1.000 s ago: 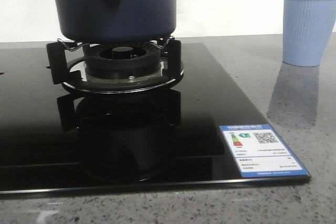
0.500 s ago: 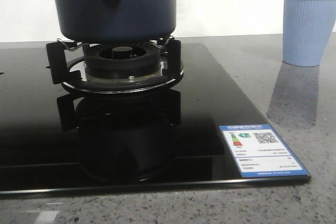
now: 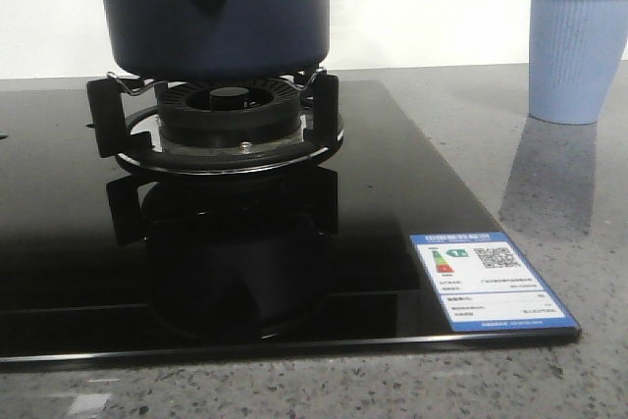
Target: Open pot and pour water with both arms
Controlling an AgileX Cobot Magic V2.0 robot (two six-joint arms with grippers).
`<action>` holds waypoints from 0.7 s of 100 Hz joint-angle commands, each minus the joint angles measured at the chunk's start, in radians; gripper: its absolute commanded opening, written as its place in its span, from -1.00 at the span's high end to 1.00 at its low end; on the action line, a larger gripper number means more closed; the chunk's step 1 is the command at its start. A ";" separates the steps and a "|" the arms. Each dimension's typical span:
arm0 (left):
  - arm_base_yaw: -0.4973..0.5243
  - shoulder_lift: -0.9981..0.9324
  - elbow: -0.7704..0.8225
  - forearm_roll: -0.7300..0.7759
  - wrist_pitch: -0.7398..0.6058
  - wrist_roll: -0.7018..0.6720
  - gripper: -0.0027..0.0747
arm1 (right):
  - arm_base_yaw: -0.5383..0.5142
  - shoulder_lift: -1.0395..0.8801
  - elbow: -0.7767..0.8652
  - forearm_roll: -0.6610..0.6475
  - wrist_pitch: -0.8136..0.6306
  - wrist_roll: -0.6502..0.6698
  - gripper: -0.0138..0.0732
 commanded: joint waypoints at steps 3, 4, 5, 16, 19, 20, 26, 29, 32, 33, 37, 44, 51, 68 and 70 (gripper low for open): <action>-0.006 -0.051 -0.035 -0.005 -0.072 0.000 0.06 | 0.000 0.011 -0.035 -0.014 -0.064 -0.013 -0.50; -0.006 -0.055 -0.035 -0.005 -0.072 0.000 0.06 | 0.000 0.011 -0.035 -0.019 -0.064 -0.013 -0.50; -0.006 -0.055 -0.035 -0.005 -0.072 0.000 0.06 | 0.000 0.011 -0.032 -0.021 -0.064 -0.013 -0.50; -0.006 -0.101 -0.035 -0.005 -0.073 0.000 0.06 | 0.000 0.011 -0.004 -0.062 -0.094 -0.013 -0.50; -0.006 -0.115 -0.035 -0.005 -0.074 0.000 0.06 | 0.000 0.011 0.014 -0.069 -0.113 -0.013 -0.50; -0.004 -0.123 -0.035 -0.005 -0.074 0.000 0.06 | 0.000 0.011 0.018 -0.072 -0.124 -0.013 -0.50; -0.004 -0.152 -0.035 -0.005 -0.081 0.000 0.06 | 0.000 0.011 0.061 -0.078 -0.182 -0.013 -0.50; -0.004 -0.167 -0.035 -0.003 -0.087 0.000 0.06 | 0.000 0.011 0.082 -0.081 -0.217 -0.013 -0.50; -0.004 -0.186 -0.035 0.000 -0.094 0.000 0.06 | 0.000 0.015 0.103 -0.086 -0.261 -0.013 -0.50; -0.004 -0.190 -0.035 0.002 -0.094 0.000 0.06 | 0.000 0.015 0.114 -0.086 -0.270 -0.013 -0.50; -0.004 -0.213 -0.035 0.009 -0.100 0.001 0.06 | 0.000 0.022 0.138 -0.088 -0.319 -0.013 -0.50; 0.004 -0.250 -0.035 0.037 -0.100 0.001 0.06 | 0.000 0.049 0.175 -0.090 -0.382 -0.013 -0.50; 0.024 -0.284 -0.035 0.049 -0.092 0.001 0.06 | 0.000 0.094 0.190 -0.090 -0.420 -0.013 -0.50; 0.116 -0.358 -0.035 0.049 -0.051 0.001 0.06 | 0.000 0.240 0.190 -0.090 -0.596 -0.013 -0.50; 0.124 -0.363 -0.035 0.049 -0.046 0.001 0.06 | 0.000 0.252 0.190 -0.090 -0.614 -0.013 -0.50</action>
